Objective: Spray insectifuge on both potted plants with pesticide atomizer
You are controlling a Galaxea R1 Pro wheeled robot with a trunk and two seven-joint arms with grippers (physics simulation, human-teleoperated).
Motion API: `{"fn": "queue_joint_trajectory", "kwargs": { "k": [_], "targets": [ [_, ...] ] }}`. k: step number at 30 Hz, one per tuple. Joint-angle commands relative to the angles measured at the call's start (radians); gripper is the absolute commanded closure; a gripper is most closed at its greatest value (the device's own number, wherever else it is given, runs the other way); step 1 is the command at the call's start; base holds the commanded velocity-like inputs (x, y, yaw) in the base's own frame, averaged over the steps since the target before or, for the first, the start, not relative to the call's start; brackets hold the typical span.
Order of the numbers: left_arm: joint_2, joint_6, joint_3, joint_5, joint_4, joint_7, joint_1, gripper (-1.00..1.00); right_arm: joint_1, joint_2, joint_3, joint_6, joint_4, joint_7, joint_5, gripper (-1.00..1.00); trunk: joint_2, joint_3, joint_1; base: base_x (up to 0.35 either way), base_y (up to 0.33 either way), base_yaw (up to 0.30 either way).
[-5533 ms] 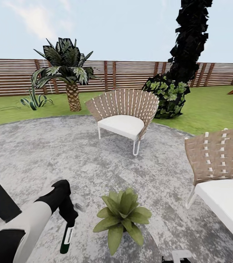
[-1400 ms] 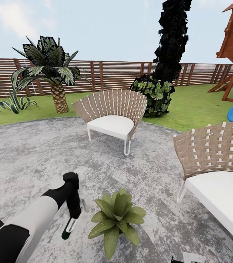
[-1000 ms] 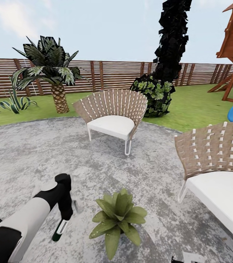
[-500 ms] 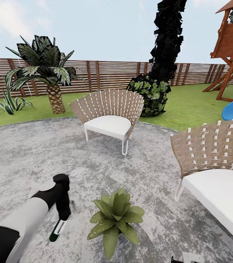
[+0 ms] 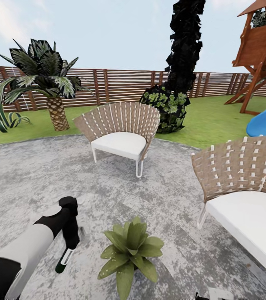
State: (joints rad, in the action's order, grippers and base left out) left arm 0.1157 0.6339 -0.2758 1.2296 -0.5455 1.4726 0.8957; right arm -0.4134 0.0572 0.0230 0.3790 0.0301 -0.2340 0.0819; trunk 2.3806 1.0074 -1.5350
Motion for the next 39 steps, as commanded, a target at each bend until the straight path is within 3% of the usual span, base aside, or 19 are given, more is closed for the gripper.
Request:
{"fn": "queue_joint_trajectory", "kwargs": {
  "k": [1, 5, 12, 14, 15, 18, 24, 27, 30, 33, 36, 39],
  "targets": [
    [-0.003, 0.012, -0.005, 0.002, -0.004, 0.009, 0.004, 1.00, -0.001, 0.000, 0.003, 0.005, -0.001, 0.001, 0.009, -1.00, 0.000, 0.001, 0.000, 0.001, 0.000, -0.131],
    [-0.032, 0.012, -0.009, 0.003, -0.005, 0.014, 0.011, 1.00, -0.001, 0.000, 0.003, 0.004, -0.001, 0.000, 0.010, -1.00, 0.000, 0.001, 0.000, 0.000, 0.000, -0.037],
    [-0.132, 0.010, -0.014, 0.010, -0.004, 0.028, 0.031, 1.00, -0.001, 0.000, 0.003, 0.003, -0.001, -0.001, 0.010, -1.00, 0.000, 0.001, 0.000, 0.000, 0.000, -0.002],
    [-0.159, 0.010, -0.025, 0.044, -0.005, 0.042, 0.041, 1.00, -0.001, 0.000, 0.003, 0.003, -0.001, -0.001, 0.010, -1.00, 0.000, 0.001, 0.000, 0.000, 0.000, 0.000],
    [-0.170, 0.010, -0.029, 0.079, -0.005, 0.086, 0.054, 1.00, -0.001, 0.000, 0.003, 0.003, -0.001, -0.001, 0.010, -1.00, 0.000, 0.001, 0.000, 0.000, 0.000, 0.000],
    [-0.175, 0.006, -0.033, 0.138, -0.005, 0.098, 0.078, 1.00, -0.001, 0.000, 0.003, 0.004, -0.001, -0.001, 0.010, -1.00, 0.000, 0.001, 0.000, 0.000, 0.000, 0.000],
    [-0.161, -0.005, -0.033, 0.161, -0.004, 0.098, 0.080, 1.00, -0.001, 0.001, 0.002, 0.003, -0.001, -0.001, 0.010, -1.00, 0.000, 0.001, 0.000, 0.000, 0.000, 0.000],
    [-0.116, -0.010, -0.033, 0.161, -0.002, 0.098, 0.070, 1.00, -0.001, 0.001, 0.002, 0.003, -0.001, -0.001, 0.010, -1.00, 0.000, 0.001, 0.000, 0.000, 0.000, 0.000],
    [-0.087, -0.011, -0.034, 0.159, -0.002, 0.098, 0.066, 1.00, -0.001, 0.000, 0.003, 0.003, -0.001, -0.001, 0.010, -1.00, 0.000, 0.001, 0.000, 0.000, 0.000, 0.031],
    [-0.113, -0.010, -0.032, 0.159, -0.004, 0.098, 0.073, 1.00, -0.001, 0.000, 0.003, 0.003, -0.001, -0.001, 0.010, -1.00, 0.000, 0.001, 0.000, 0.000, 0.000, 0.212],
    [-0.193, -0.008, -0.034, 0.161, -0.006, 0.098, 0.084, 1.00, -0.001, 0.000, 0.002, 0.003, -0.001, -0.001, 0.010, -1.00, 0.000, 0.001, 0.000, 0.000, 0.000, 0.255],
    [-0.222, -0.007, -0.034, 0.162, -0.007, 0.098, 0.086, 1.00, 0.000, 0.001, 0.002, 0.003, -0.001, -0.001, 0.010, -1.00, 0.000, 0.001, 0.000, 0.000, 0.000, 0.107]
  ]
}}
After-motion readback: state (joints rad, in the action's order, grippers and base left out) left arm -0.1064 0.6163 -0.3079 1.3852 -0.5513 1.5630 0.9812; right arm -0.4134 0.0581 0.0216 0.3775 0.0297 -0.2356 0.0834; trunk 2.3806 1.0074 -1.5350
